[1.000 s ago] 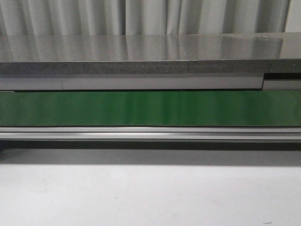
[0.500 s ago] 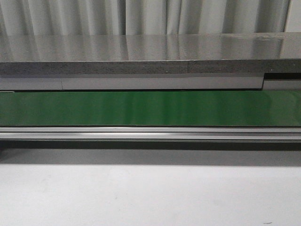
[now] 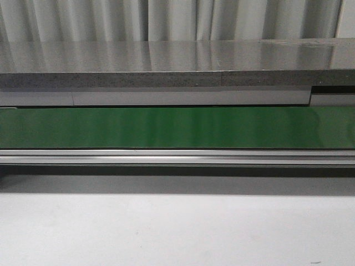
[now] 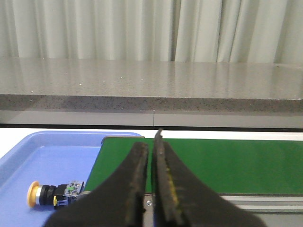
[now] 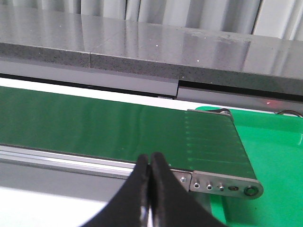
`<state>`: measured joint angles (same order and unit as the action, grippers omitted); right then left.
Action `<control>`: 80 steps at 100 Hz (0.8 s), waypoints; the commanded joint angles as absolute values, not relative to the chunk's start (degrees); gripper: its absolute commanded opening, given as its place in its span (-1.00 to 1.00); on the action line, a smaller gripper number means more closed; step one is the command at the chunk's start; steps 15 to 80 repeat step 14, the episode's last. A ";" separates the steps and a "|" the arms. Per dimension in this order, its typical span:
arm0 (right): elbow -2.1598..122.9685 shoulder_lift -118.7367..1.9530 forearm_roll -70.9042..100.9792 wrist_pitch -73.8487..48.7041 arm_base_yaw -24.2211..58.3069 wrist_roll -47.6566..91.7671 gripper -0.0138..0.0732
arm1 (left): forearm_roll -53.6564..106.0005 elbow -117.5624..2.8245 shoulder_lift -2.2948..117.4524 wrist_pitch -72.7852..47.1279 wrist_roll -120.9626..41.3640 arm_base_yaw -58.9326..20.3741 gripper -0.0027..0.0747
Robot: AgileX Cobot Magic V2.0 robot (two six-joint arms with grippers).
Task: Move button from right to left
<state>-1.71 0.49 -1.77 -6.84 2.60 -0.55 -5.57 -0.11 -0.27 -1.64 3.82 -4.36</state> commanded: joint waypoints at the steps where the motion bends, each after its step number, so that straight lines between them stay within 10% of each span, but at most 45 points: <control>1: -1.69 1.49 -1.70 -2.51 2.76 -0.61 -0.84 | -5.41 2.23 -2.35 2.88 4.37 -4.86 -0.92; 80: -1.69 1.49 -1.70 -2.51 2.76 -0.61 -0.84 | -5.41 2.23 -2.35 2.88 4.37 -4.86 -0.92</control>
